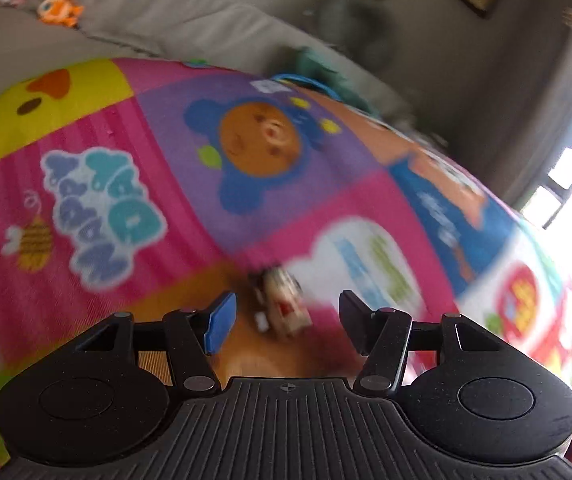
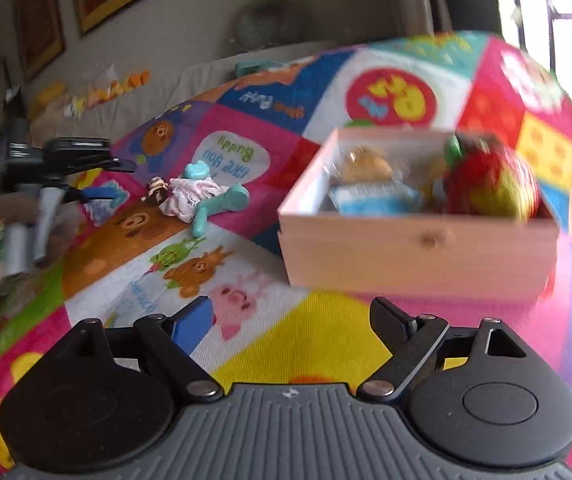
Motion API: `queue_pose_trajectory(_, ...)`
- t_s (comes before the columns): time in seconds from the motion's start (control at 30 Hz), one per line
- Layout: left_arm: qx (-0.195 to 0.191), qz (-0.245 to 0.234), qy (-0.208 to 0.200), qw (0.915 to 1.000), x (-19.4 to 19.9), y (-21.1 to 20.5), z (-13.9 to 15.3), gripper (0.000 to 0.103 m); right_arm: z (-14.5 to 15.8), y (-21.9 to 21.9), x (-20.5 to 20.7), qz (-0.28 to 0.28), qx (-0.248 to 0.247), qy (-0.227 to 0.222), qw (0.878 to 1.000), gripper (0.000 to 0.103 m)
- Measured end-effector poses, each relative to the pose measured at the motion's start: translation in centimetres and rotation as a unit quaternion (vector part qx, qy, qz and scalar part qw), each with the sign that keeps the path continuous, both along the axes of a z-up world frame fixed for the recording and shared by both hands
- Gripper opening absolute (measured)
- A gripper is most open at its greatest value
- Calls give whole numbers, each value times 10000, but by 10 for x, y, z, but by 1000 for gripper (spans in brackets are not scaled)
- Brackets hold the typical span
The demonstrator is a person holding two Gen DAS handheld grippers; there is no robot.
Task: Organize objects
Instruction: 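Open the right tool over the pink box to drop the yellow keychain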
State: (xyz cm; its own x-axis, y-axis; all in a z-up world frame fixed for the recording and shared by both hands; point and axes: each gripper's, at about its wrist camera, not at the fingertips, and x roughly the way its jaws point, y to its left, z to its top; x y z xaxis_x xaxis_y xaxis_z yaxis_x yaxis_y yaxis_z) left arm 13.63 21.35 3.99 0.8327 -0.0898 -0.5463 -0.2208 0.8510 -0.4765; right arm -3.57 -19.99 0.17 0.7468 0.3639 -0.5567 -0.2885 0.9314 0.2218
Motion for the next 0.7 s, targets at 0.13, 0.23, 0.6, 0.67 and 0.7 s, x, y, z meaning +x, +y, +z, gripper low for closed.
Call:
queue_pose_trajectory(0.13,-81,220,260,9994,49,4,-18,47,-15,-18,0,-341,346,133,9987,86)
queue_pose_trajectory(0.23,-308,120,416,9986,64,-8,-31,45,-18,-27,0,-401,644,179,9970,87)
queue_pose_trajectory(0.6,438,-2402,468,9686,11,-124,-21,43,-19,-27,-1,-392,709,125,9966,89)
queue_pose_trajectory(0.67,602,-2813,496,9565,-15,-139,-19,43,-19,-27,-1,-402,713,104,9966,90)
queue_pose_trajectory(0.7,711,-3009,490,9497,-29,-146,-16,43,-19,-27,-2,-396,717,97,9966,90)
